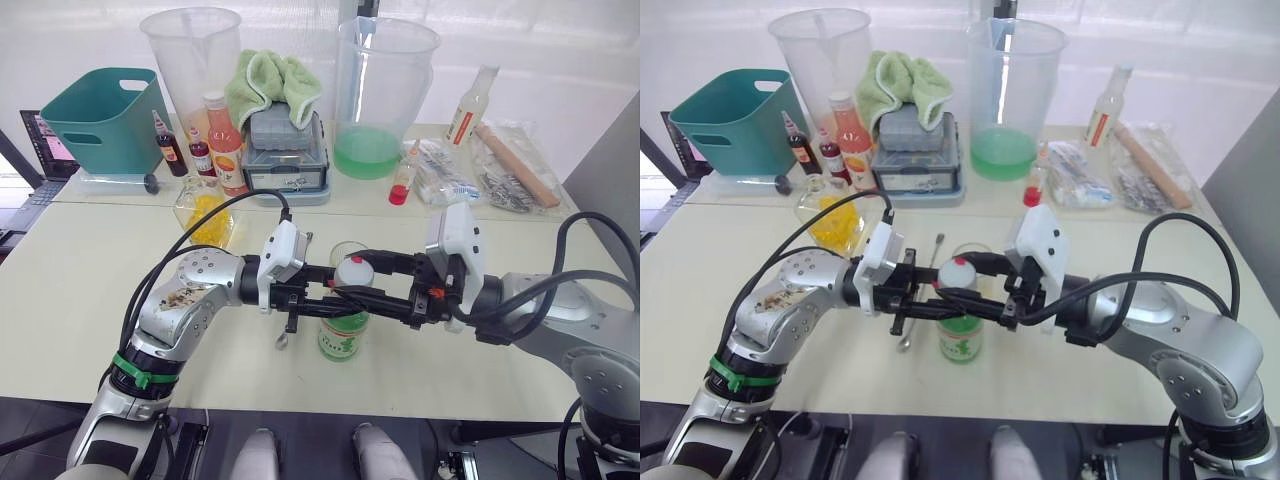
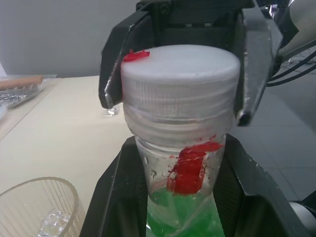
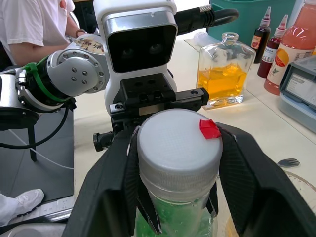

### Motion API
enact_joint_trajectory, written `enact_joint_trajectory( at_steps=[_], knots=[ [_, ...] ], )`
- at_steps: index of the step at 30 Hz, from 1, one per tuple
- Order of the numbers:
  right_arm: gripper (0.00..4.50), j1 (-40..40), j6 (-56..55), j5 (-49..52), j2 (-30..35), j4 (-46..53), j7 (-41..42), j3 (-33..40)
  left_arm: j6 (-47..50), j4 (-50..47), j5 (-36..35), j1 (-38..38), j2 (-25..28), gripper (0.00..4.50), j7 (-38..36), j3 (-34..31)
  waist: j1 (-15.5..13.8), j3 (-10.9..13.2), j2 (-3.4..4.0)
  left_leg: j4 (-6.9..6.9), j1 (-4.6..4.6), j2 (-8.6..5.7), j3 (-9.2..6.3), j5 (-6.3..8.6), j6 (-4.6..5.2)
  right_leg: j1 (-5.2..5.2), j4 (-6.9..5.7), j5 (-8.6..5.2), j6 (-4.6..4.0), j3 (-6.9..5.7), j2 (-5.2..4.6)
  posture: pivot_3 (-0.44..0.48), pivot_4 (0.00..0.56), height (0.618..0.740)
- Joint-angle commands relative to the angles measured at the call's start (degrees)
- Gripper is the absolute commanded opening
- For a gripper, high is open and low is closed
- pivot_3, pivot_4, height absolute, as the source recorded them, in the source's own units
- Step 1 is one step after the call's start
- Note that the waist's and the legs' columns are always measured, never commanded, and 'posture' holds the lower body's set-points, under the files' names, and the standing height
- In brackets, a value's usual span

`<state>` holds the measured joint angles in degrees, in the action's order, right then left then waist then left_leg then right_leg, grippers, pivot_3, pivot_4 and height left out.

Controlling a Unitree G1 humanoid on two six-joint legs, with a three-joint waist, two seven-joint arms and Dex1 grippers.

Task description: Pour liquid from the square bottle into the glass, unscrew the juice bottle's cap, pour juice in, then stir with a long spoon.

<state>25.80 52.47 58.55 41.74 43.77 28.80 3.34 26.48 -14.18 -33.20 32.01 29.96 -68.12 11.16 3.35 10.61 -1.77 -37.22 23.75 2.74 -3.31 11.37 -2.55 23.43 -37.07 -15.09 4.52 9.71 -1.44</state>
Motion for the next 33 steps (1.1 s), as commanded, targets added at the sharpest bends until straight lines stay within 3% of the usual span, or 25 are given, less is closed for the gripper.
enact_joint_trajectory(
  at_steps=[1, 4, 11, 17, 22, 24, 28, 30, 33],
  knots=[
    [1.73, 1.1, -2.9, -0.6, 0.4, -0.3, 2.7, 1.0, 0.8, -0.8, 0.6, -0.4, 0.1, 1.28, -0.1, 1.1, 0.0, 0.0, 0.00, 0.00, 0.00, 0.00, 0.00, 0.00, 0.00, 0.00, 0.00, 0.00, 0.00, 0.00, 0.00, 0.000, 0.150, 0.728],
    [1.73, 2.0, -4.9, -1.1, 0.7, -1.6, 7.4, 0.4, 1.0, -1.5, 0.6, -1.0, 0.5, 1.28, 0.3, 0.7, 0.0, 0.0, 0.00, 0.00, 0.00, 0.00, 0.00, 0.00, 0.00, 0.00, 0.00, 0.00, 0.00, 0.00, 0.01, 0.000, 0.150, 0.728],
    [1.73, 9.9, -17.2, -12.7, 5.0, -17.2, 35.7, -8.1, 2.1, -3.3, 0.6, -2.2, 1.3, 1.28, 2.5, -0.2, 0.2, 0.0, 0.00, 0.01, 0.00, 0.00, 0.00, 0.00, 0.00, 0.00, 0.02, 0.00, 0.01, -0.02, 0.01, 0.000, 0.150, 0.728],
    [1.73, 24.4, -25.0, -21.0, 1.1, -35.0, 54.8, -17.9, 2.9, -6.5, 0.4, -4.8, 2.9, 1.28, 4.3, -1.2, 0.7, 0.0, 0.01, 0.05, -0.09, 0.02, 0.00, 0.00, 0.00, -0.02, 0.02, 0.02, 0.01, -0.02, 0.02, 0.000, 0.150, 0.728],
    [1.73, 31.5, -26.5, -23.0, -3.7, -43.2, 61.5, -19.2, 3.1, -8.9, 0.4, -7.2, 3.4, 1.28, 6.5, -1.7, 0.7, 0.0, 0.01, 0.10, -0.10, 0.03, -0.03, 0.00, 0.00, -0.02, 0.00, 0.03, -0.01, -0.04, 0.02, 0.000, 0.150, 0.728],
    [2.74, 32.5, -25.2, -22.6, -4.0, -44.1, 62.5, -18.4, 3.2, -9.9, 0.1, -8.0, 3.7, 1.28, 7.0, -1.8, 0.7, 0.0, 0.02, 0.10, -0.10, 0.03, -0.03, 0.00, 0.00, -0.02, -0.01, 0.03, -0.01, -0.05, 0.02, 0.000, 0.150, 0.728],
    [4.16, 31.8, -23.0, -21.9, -2.5, -42.4, 61.7, -16.3, 3.3, -10.8, -0.3, -8.9, 4.0, 1.28, 7.6, -1.8, 0.7, 0.0, 0.02, 0.13, -0.12, 0.03, -0.04, 0.00, 0.00, -0.02, -0.02, 0.03, -0.01, -0.05, 0.02, 0.000, 0.150, 0.728],
    [4.46, 30.4, -21.3, -20.9, -1.4, -40.3, 59.2, -14.1, 3.2, -10.6, -0.3, -8.9, 4.0, 1.28, 7.6, -1.6, 0.6, 0.0, 0.02, 0.15, -0.12, 0.04, -0.04, 0.00, 0.00, -0.02, -0.02, 0.03, -0.02, -0.06, 0.02, 0.000, 0.150, 0.728],
    [4.46, 27.7, -17.7, -19.2, -0.2, -36.6, 54.1, -10.1, 2.9, -10.0, -0.4, -8.4, 3.7, 1.28, 7.3, -1.2, 0.6, 0.0, 0.02, 0.19, -0.12, 0.03, -0.04, 0.00, 0.00, -0.01, -0.02, 0.02, -0.02, -0.06, 0.01, 0.000, 0.150, 0.728]
  ],
)
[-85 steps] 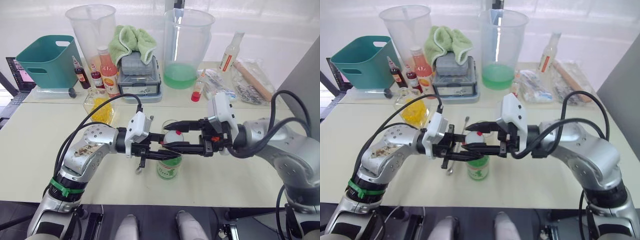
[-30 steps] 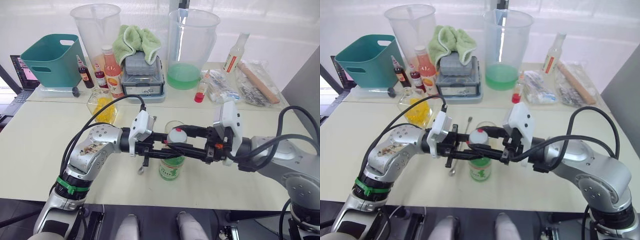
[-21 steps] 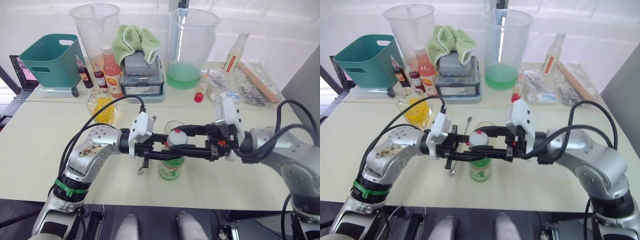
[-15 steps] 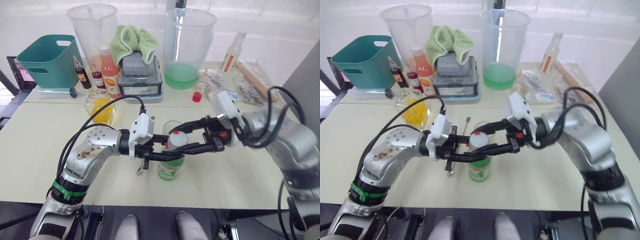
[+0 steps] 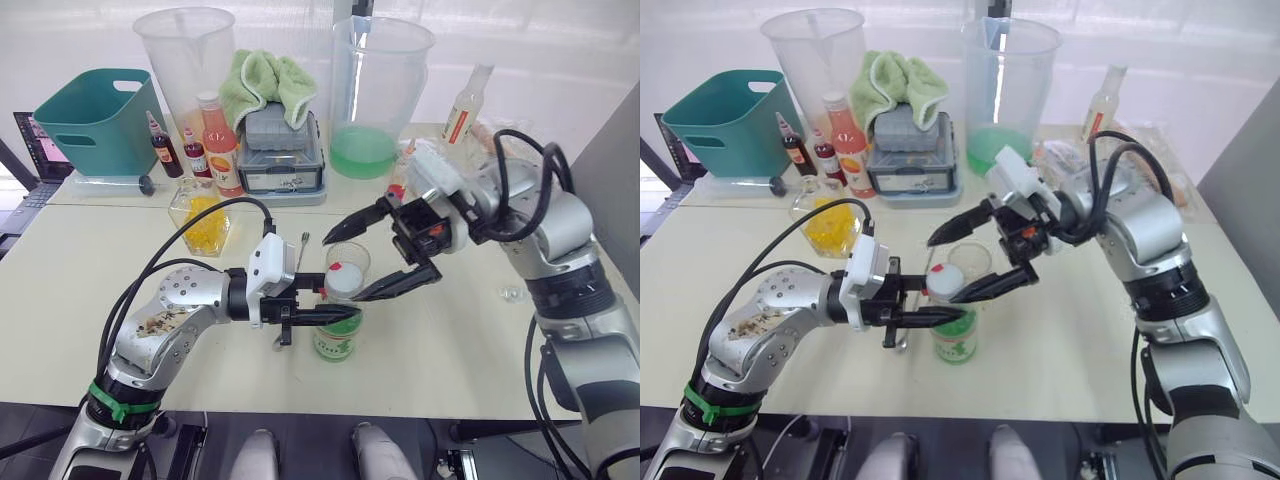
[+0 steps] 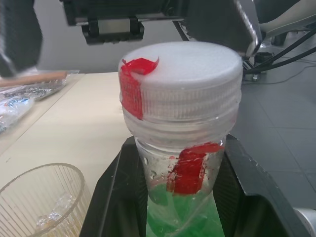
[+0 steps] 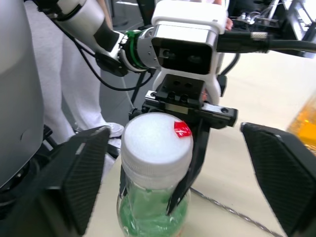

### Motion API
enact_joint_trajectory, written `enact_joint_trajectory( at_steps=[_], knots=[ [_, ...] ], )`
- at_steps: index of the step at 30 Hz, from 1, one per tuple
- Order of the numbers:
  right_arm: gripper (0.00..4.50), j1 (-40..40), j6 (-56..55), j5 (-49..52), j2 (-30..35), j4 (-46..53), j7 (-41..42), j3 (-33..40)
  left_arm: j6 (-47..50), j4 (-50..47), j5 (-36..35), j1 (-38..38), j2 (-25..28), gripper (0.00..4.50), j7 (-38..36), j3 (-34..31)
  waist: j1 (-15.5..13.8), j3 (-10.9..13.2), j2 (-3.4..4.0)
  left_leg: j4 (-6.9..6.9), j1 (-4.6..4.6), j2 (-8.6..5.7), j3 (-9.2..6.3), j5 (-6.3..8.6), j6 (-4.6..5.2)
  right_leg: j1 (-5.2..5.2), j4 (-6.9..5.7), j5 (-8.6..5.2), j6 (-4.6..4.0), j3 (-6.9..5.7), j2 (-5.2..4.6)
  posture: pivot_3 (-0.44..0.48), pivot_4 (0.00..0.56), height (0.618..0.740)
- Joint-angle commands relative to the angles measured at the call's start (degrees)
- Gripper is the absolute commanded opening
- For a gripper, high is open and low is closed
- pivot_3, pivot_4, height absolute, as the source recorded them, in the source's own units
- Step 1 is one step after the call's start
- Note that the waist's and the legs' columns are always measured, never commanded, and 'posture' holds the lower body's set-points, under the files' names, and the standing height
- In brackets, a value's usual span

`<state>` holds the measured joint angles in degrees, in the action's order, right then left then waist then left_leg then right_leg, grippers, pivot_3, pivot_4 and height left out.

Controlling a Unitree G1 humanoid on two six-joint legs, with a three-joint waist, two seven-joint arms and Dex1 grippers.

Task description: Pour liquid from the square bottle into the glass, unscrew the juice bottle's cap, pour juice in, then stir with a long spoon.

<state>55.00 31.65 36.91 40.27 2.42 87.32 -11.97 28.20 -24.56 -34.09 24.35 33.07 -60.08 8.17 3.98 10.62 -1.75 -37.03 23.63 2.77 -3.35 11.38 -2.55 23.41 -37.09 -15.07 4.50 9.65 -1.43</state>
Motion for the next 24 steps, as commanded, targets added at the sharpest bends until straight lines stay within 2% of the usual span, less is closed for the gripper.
enact_joint_trajectory(
  at_steps=[1, 3, 5, 10, 16, 22, 24],
  knots=[
    [4.46, -4.1, 5.8, 4.2, 2.5, 8.7, -7.5, 7.8, 1.0, 0.9, 0.5, -0.3, 0.2, 1.28, -1.1, 2.2, 0.0, 0.0, 0.00, 0.02, -0.01, 0.00, 0.00, 0.00, 0.00, 0.00, 0.00, 0.00, 0.00, 0.00, 0.00, 0.000, 0.150, 0.728],
    [4.46, -10.3, 12.6, 11.0, 3.0, 19.8, -17.2, 13.5, 0.4, 2.4, 0.5, 0.9, -0.5, 1.28, -2.1, 3.0, -0.3, 0.0, 0.00, 0.07, 0.00, 0.00, -0.02, 0.00, 0.00, 0.00, 0.01, -0.01, -0.01, -0.01, 0.00, 0.000, 0.150, 0.728],
    [4.46, -14.5, 17.0, 14.0, 2.1, 27.9, -26.5, 16.0, -0.1, 3.9, 0.8, 2.3, -1.2, 1.28, -2.9, 3.8, -0.4, 0.0, 0.01, 0.11, 0.02, -0.01, -0.05, 0.00, 0.00, 0.01, 0.01, -0.02, -0.03, -0.05, 0.00, 0.000, 0.150, 0.728],
    [4.46, -20.9, 22.1, 15.7, 1.4, 38.0, -41.7, 17.9, -1.0, 6.6, 1.2, 4.5, -2.2, 1.28, -5.6, 5.0, -0.4, 0.0, 0.00, 0.04, -0.06, -0.02, -0.02, -0.01, -0.01, -0.07, 0.02, -0.02, -0.01, -0.02, -0.01, 0.000, 0.150, 0.728],
    [4.46, -23.3, 23.1, 17.4, 0.9, 41.3, -50.7, 18.5, -1.9, 8.8, 1.7, 6.0, -3.0, 1.28, -7.6, 5.7, -0.6, 0.0, 0.00, 0.03, -0.11, -0.03, -0.01, -0.01, -0.01, -0.14, 0.08, -0.03, 0.00, -0.01, -0.02, 0.000, 0.150, 0.728],
    [4.46, -23.9, 23.0, 19.7, 0.9, 41.4, -54.7, 19.0, -2.2, 10.0, 2.4, 7.0, -4.0, 1.28, -8.4, 6.0, -1.0, 0.0, 0.00, 0.05, -0.08, -0.04, -0.01, -0.01, -0.01, -0.15, 0.12, -0.03, 0.00, -0.01, -0.04, 0.000, 0.150, 0.728],
    [3.95, -23.8, 23.1, 21.1, 0.8, 41.4, -55.9, 19.2, -2.2, 10.0, 2.6, 7.0, -4.1, 1.28, -8.7, 5.9, -1.2, 0.0, 0.00, 0.05, -0.08, -0.04, -0.01, -0.01, -0.01, -0.15, 0.12, -0.03, 0.00, -0.01, -0.04, 0.000, 0.150, 0.728]
  ],
)
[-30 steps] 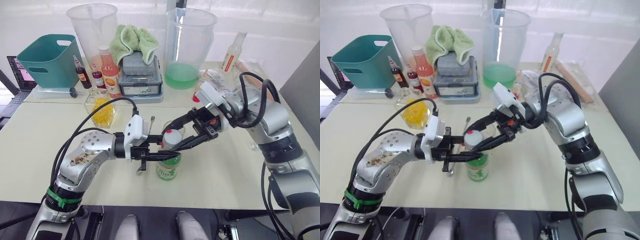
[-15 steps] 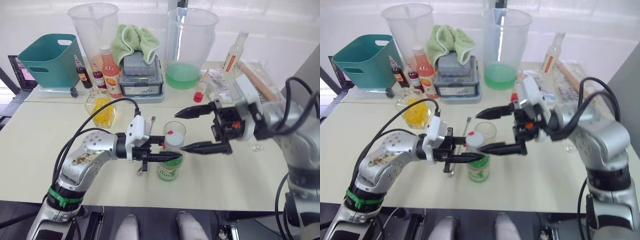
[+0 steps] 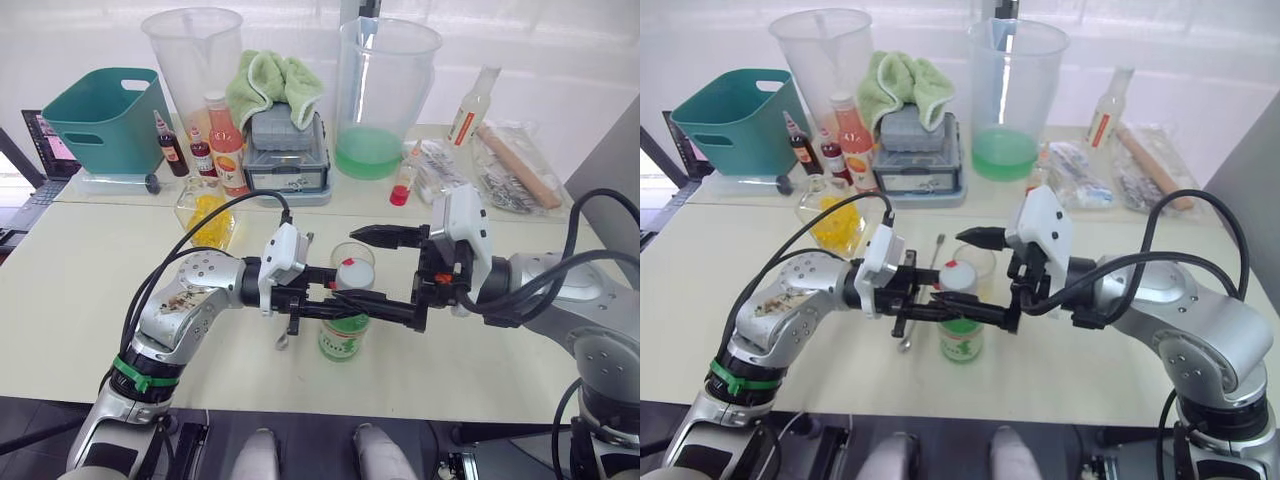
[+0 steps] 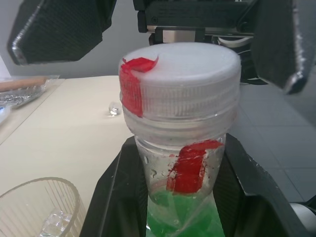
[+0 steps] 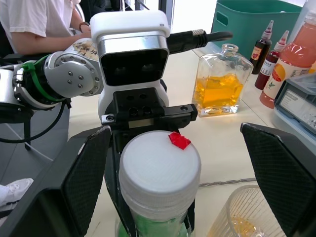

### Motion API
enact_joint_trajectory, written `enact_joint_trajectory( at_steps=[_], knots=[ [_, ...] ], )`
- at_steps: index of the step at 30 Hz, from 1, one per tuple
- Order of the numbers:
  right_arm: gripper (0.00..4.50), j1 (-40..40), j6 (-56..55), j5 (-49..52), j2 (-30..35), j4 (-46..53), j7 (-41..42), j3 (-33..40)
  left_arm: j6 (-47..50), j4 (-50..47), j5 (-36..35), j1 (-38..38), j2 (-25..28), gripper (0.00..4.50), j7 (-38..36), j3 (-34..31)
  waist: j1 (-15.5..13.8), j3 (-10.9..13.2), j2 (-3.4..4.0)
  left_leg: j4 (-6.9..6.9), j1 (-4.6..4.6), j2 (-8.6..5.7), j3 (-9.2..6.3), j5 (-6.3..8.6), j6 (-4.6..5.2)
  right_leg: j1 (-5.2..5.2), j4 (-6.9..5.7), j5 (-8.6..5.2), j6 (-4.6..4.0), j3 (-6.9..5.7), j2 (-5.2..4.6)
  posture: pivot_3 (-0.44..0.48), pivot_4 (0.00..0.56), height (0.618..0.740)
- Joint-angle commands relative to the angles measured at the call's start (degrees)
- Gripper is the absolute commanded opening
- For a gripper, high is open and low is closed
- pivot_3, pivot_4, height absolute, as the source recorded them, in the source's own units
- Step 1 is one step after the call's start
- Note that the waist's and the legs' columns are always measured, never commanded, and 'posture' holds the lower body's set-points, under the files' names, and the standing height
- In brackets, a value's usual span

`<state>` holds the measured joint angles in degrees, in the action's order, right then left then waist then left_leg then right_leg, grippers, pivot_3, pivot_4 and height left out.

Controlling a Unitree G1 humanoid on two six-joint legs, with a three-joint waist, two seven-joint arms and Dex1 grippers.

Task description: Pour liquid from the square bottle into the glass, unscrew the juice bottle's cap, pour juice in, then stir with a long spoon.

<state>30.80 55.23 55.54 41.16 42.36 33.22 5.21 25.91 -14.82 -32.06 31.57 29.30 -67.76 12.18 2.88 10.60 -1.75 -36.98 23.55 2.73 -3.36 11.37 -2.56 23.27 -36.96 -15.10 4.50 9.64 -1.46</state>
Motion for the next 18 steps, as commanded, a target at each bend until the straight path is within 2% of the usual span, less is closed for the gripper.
enact_joint_trajectory(
  at_steps=[1, 7, 12, 18],
  knots=[
    [3.69, 0.4, -0.4, 3.1, -0.1, 1.5, -2.3, 2.0, 0.1, 0.2, 0.6, -0.3, -0.3, 1.28, -1.1, 1.8, -0.1, 0.0, 0.00, 0.00, 0.00, 0.00, 0.00, 0.00, 0.00, 0.00, 0.00, 0.00, 0.00, 0.00, 0.00, 0.000, 0.150, 0.728],
    [1.67, 0.6, -1.1, 3.9, 1.5, 0.5, -0.5, 0.0, 0.2, -0.2, 1.0, -0.5, -0.1, 1.28, -0.7, 1.4, -0.2, 0.0, -0.01, 0.00, -0.01, 0.00, 0.00, 0.00, 0.00, 0.00, 0.00, 0.00, 0.00, 0.00, 0.00, 0.000, 0.150, 0.728],
    [0.13, 3.5, -4.6, -0.4, 3.1, -4.2, 7.3, -4.5, 0.6, -1.5, 1.3, -1.3, 0.7, 1.28, 0.2, 0.5, -0.1, 0.0, -0.02, 0.01, -0.11, 0.02, 0.02, 0.00, 0.00, -0.07, 0.00, 0.00, 0.00, 0.00, 0.01, 0.000, 0.150, 0.728],
    [0.06, 7.0, -9.6, -4.5, 2.2, -10.2, 15.3, -8.1, 1.1, -3.0, 1.4, -2.1, 1.6, 1.28, 1.3, -0.2, -0.1, 0.0, -0.02, 0.02, -0.17, 0.03, 0.03, 0.00, 0.00, -0.10, 0.00, 0.00, 0.00, 0.00, 0.01, 0.000, 0.150, 0.728]
  ],
)
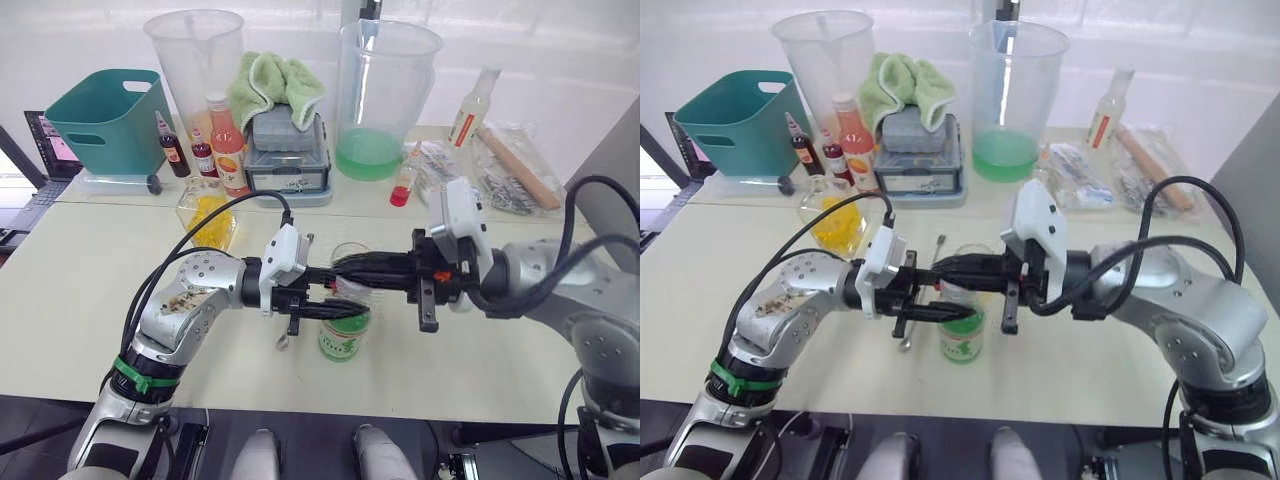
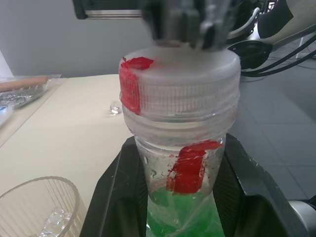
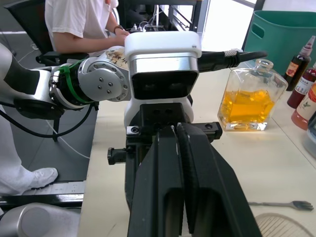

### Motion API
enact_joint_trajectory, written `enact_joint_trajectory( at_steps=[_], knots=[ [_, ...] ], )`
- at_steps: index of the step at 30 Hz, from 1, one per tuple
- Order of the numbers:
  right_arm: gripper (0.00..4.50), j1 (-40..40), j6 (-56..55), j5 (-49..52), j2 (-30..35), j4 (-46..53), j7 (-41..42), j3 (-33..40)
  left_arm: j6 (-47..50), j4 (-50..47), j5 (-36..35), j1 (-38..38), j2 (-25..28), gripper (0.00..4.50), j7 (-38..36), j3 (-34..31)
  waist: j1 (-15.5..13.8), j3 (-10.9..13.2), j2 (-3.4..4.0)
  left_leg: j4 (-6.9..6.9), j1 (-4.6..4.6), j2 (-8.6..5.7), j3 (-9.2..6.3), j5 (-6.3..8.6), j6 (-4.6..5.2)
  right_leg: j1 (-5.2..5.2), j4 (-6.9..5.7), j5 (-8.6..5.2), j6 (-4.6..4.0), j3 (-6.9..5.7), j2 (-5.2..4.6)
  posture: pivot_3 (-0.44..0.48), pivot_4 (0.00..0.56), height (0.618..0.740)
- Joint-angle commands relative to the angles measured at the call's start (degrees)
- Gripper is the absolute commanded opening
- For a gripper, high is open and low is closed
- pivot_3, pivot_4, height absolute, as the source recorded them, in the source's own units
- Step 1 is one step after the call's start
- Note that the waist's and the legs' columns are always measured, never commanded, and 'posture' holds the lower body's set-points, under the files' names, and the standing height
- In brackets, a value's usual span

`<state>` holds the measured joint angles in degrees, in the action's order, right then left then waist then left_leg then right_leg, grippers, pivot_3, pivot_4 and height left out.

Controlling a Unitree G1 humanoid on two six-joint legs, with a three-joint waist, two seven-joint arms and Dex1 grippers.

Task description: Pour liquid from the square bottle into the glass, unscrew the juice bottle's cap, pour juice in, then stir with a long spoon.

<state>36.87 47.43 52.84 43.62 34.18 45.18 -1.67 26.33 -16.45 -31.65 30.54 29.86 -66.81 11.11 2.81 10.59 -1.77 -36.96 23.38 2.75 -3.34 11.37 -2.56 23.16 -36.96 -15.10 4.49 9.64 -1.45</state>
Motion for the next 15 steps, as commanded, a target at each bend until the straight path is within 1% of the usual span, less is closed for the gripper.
enact_joint_trajectory(
  at_steps=[1, 3, 4, 8, 9, 10, 15],
  knots=[
    [0.06, 1.8, -1.9, -1.2, -0.7, -3.0, 4.1, -0.9, 0.8, -1.6, 0.9, -1.3, 1.1, 1.28, 0.7, 0.6, 0.0, 0.0, 0.00, 0.00, 0.02, 0.00, 0.00, 0.00, 0.00, 0.01, 0.01, 0.00, 0.00, 0.00, 0.00, 0.000, 0.150, 0.728],
    [0.06, 4.3, 1.7, 5.3, -1.8, -5.4, 5.0, 1.3, 0.8, -2.1, 0.9, -1.7, 1.5, 1.28, 1.0, 0.4, 0.0, 0.0, 0.00, 0.02, 0.02, 0.00, 0.00, 0.00, 0.00, 0.02, 0.01, 0.00, 0.00, 0.00, 0.00, 0.000, 0.150, 0.728],
    [0.29, 5.2, 2.8, 7.2, -2.0, -6.0, 4.8, 2.3, 0.8, -2.2, 0.9, -1.8, 1.6, 1.28, 1.1, 0.4, 0.0, 0.0, 0.00, 0.01, 0.05, 0.00, -0.01, 0.00, 0.00, 0.03, 0.00, 0.01, -0.01, 0.00, 0.00, 0.000, 0.150, 0.728],
    [1.57, 5.5, 5.2, 9.0, -1.0, -5.8, 3.2, 3.8, 0.8, -2.3, 0.8, -1.8, 1.3, 1.28, 1.5, 0.6, 0.0, 0.0, 0.00, 0.02, 0.05, 0.01, -0.02, 0.00, 0.01, 0.05, -0.01, 0.01, -0.01, 0.00, 0.01, 0.000, 0.150, 0.728],
    [1.82, 5.2, 5.8, 9.3, -0.6, -5.3, 2.8, 4.3, 0.7, -2.2, 0.8, -1.8, 1.2, 1.28, 1.5, 0.7, 0.0, 0.0, 0.00, 0.03, 0.05, 0.01, -0.02, 0.00, 0.01, 0.05, 0.00, 0.00, -0.01, 0.00, 0.01, 0.000, 0.150, 0.728],
    [2.25, 4.8, 6.2, 9.5, -0.1, -4.9, 2.2, 4.9, 0.7, -2.1, 0.8, -1.7, 1.0, 1.28, 1.5, 0.8, 0.0, 0.0, 0.00, 0.03, 0.07, 0.01, -0.01, 0.00, 0.01, 0.05, 0.00, 0.00, -0.01, 0.00, 0.00, 0.000, 0.150, 0.728],
    [3.86, 0.2, 4.3, 5.8, 1.4, 0.9, -2.1, 6.4, 0.4, -1.0, 0.5, -1.2, 0.2, 1.28, 0.7, 1.5, -0.1, 0.0, 0.00, 0.04, 0.07, 0.01, -0.01, 0.00, 0.01, 0.06, 0.01, -0.01, 0.00, 0.00, 0.01, 0.000, 0.150, 0.728]
  ],
)
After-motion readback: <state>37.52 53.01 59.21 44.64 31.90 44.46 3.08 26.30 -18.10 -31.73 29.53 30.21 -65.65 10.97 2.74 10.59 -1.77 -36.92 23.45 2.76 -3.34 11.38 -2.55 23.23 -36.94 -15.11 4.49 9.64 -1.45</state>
